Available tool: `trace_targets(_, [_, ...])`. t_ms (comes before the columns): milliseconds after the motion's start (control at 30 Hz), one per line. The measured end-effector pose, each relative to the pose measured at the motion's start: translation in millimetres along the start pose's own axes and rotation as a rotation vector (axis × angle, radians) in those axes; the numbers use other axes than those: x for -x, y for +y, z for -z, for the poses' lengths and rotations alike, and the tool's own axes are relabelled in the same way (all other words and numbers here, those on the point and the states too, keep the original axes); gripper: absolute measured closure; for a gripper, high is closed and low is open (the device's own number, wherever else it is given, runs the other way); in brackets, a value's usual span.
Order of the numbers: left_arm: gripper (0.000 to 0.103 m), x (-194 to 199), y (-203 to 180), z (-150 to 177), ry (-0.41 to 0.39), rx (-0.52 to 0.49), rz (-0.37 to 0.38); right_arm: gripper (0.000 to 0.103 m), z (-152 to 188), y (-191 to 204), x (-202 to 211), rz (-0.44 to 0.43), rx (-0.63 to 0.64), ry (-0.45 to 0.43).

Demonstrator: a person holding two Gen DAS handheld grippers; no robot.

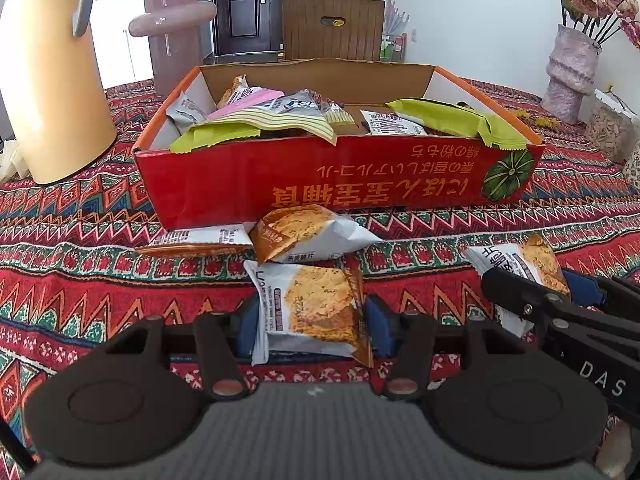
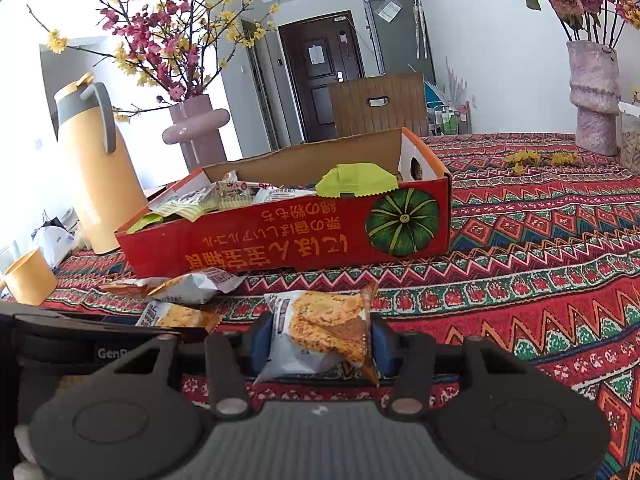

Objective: Organize snacks
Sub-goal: 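Grasp another oat crisp packet with the left tool while the right tool holds its packet, then lift both held packets and carry them over the cardboard box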

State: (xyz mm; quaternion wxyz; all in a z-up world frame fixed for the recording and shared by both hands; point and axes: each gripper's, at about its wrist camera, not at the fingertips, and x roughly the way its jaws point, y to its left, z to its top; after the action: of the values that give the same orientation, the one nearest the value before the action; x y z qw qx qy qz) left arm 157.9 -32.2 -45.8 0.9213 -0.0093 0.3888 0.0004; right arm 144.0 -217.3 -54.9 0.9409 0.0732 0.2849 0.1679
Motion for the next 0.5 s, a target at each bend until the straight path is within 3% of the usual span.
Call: trace_targets(500, [0.047, 33, 3, -2, -0.072, -0.010, 0.046, 0.054, 0, 3, 6, 0.001, 0.016, -0.028])
